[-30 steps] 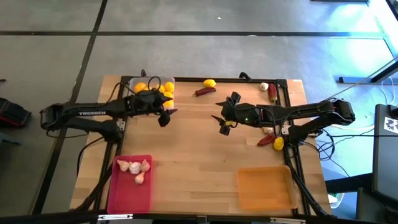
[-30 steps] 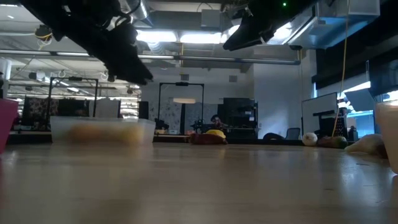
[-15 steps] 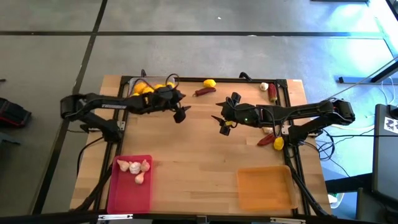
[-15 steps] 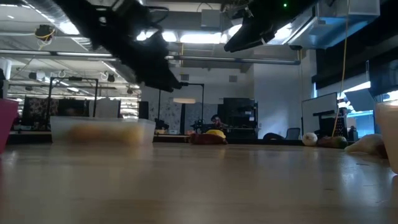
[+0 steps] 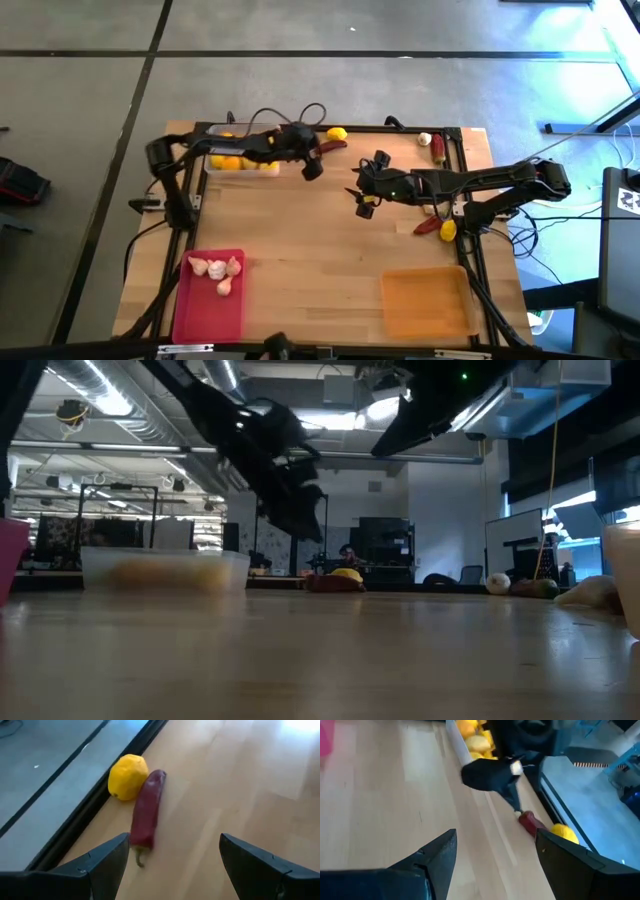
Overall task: Sort produce into baskets
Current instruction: Put the red chili pepper into the bottom right orange bin
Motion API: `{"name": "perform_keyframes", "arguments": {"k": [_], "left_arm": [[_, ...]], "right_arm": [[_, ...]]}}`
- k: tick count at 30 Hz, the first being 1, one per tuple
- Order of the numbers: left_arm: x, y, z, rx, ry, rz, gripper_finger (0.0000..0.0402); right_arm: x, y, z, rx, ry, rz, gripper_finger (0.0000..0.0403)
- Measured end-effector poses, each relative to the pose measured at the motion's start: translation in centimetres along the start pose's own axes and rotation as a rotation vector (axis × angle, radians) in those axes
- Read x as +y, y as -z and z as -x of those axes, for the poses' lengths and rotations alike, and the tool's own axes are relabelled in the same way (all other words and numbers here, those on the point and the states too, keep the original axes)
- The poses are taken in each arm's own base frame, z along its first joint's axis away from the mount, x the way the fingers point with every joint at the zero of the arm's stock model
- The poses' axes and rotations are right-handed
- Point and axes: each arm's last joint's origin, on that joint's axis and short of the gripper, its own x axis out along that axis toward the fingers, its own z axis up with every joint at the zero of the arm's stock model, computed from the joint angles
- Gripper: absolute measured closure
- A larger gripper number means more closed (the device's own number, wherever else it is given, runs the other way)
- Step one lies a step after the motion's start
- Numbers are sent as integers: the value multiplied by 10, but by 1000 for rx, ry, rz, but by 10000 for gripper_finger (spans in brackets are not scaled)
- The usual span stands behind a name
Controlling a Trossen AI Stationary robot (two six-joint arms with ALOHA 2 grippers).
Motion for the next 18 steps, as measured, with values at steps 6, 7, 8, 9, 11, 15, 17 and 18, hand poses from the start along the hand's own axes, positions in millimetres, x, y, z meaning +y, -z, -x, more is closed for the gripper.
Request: {"name": "perform_keyframes", "arguments": {"k": [6,7,8,9,11,15,17,18], "left_arm": [[17,-13,-31,50,-33,4,95],[21,-14,-36,55,-34,9,95],[24,-15,-41,58,-34,16,95],[27,-14,-46,65,-27,23,95],[33,-12,-57,77,-9,39,96],[43,2,-79,129,15,61,101],[47,11,-88,160,14,76,108],[49,14,-91,168,34,87,112]], "right_arm": [[0,6,1,57,-1,-17,143],[0,7,1,67,-1,-19,143],[0,8,1,76,-1,-26,143],[0,8,1,80,-1,-28,143],[0,9,1,90,-1,-29,143],[0,11,1,104,-1,-25,143],[0,11,1,104,-1,-25,143],[0,11,1,104,-1,-25,143]]}}
